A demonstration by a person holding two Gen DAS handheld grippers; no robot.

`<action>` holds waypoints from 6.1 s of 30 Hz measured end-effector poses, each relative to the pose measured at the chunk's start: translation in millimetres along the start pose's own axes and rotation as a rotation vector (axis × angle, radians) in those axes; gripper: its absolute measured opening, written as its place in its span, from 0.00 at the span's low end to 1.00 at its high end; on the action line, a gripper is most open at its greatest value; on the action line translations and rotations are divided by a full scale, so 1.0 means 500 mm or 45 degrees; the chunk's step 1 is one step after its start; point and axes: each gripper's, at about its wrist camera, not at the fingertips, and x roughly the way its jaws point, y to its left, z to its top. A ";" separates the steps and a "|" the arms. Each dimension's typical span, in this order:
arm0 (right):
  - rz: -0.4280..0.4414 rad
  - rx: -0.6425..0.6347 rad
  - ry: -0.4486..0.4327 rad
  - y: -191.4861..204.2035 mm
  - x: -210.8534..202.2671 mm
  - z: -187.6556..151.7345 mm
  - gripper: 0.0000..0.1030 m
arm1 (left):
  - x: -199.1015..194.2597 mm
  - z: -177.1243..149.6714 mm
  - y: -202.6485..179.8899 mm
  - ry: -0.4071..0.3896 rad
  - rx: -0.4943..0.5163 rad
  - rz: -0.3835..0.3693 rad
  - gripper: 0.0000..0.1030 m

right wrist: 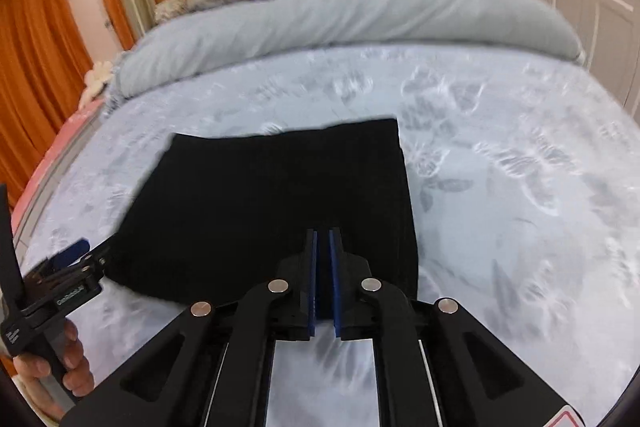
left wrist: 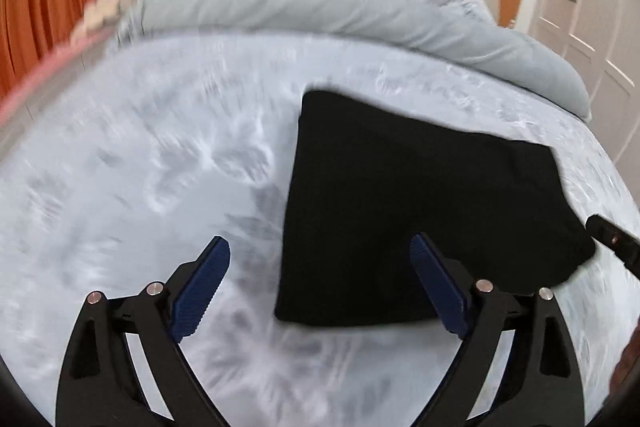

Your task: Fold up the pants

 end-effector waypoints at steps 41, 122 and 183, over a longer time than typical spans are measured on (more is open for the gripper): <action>-0.104 -0.047 -0.051 0.049 -0.249 -0.285 0.33 | -0.270 -0.272 -0.056 -0.006 0.147 0.126 0.93; -0.117 -0.026 -0.049 0.064 -0.248 -0.293 0.35 | -0.250 -0.281 -0.057 0.017 0.129 0.137 0.93; -0.126 -0.047 -0.045 0.069 -0.249 -0.297 0.35 | -0.264 -0.279 -0.069 -0.028 0.120 0.102 0.91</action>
